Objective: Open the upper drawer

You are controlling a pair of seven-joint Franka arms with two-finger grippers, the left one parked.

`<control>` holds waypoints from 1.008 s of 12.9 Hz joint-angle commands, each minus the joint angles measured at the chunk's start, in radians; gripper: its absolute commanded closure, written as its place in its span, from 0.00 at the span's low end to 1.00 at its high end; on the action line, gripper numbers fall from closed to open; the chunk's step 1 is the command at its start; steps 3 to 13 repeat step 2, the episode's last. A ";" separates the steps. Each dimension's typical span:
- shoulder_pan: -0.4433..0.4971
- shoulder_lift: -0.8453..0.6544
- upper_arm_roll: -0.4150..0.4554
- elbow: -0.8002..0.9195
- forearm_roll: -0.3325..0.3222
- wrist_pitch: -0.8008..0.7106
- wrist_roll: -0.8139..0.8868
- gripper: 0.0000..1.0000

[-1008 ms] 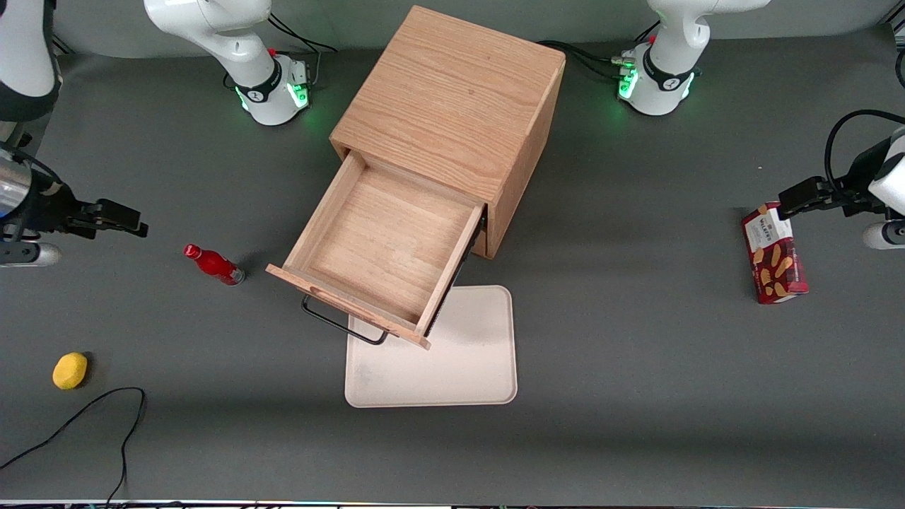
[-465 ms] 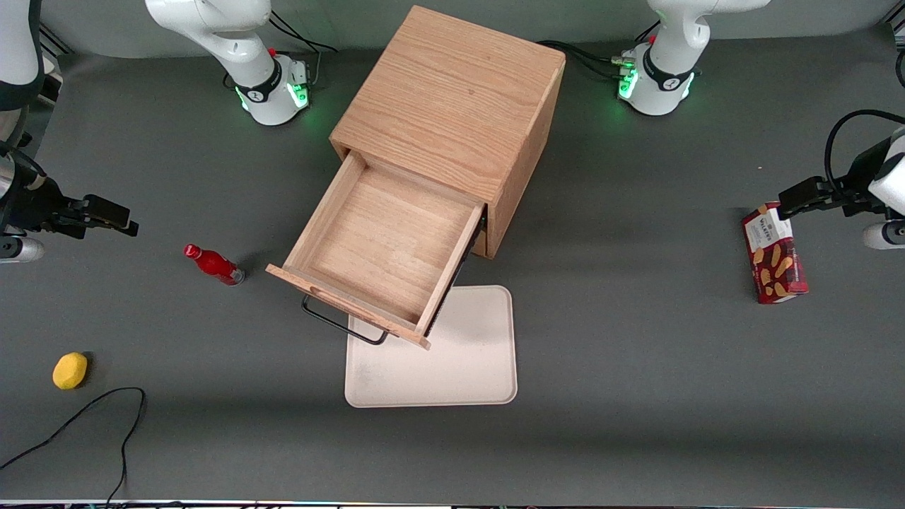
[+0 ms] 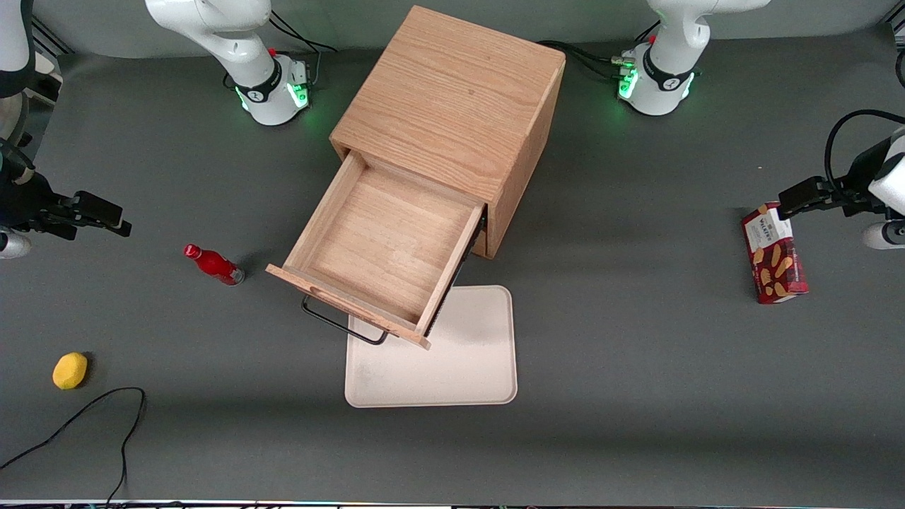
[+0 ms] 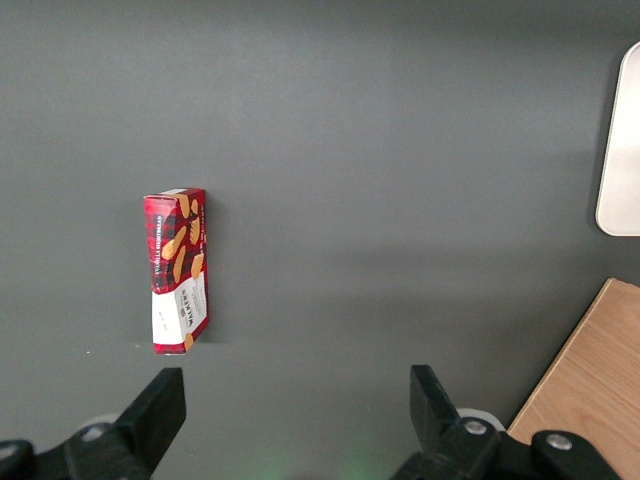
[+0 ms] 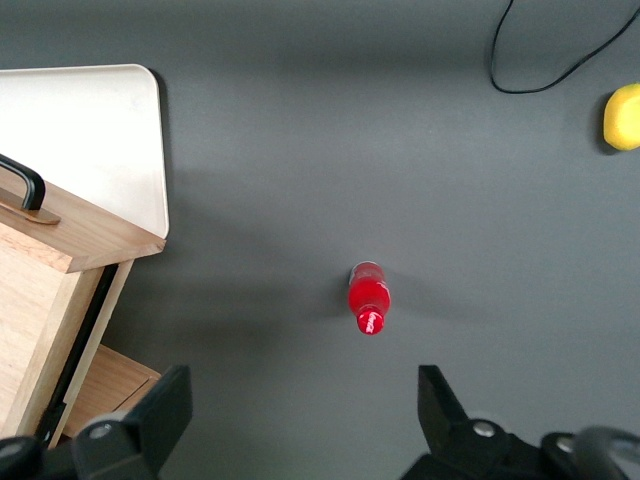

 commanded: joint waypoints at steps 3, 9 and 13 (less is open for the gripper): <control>0.010 0.009 0.000 0.022 -0.014 -0.019 0.018 0.00; 0.010 0.009 0.000 0.022 -0.014 -0.019 0.018 0.00; 0.010 0.009 0.000 0.022 -0.014 -0.019 0.018 0.00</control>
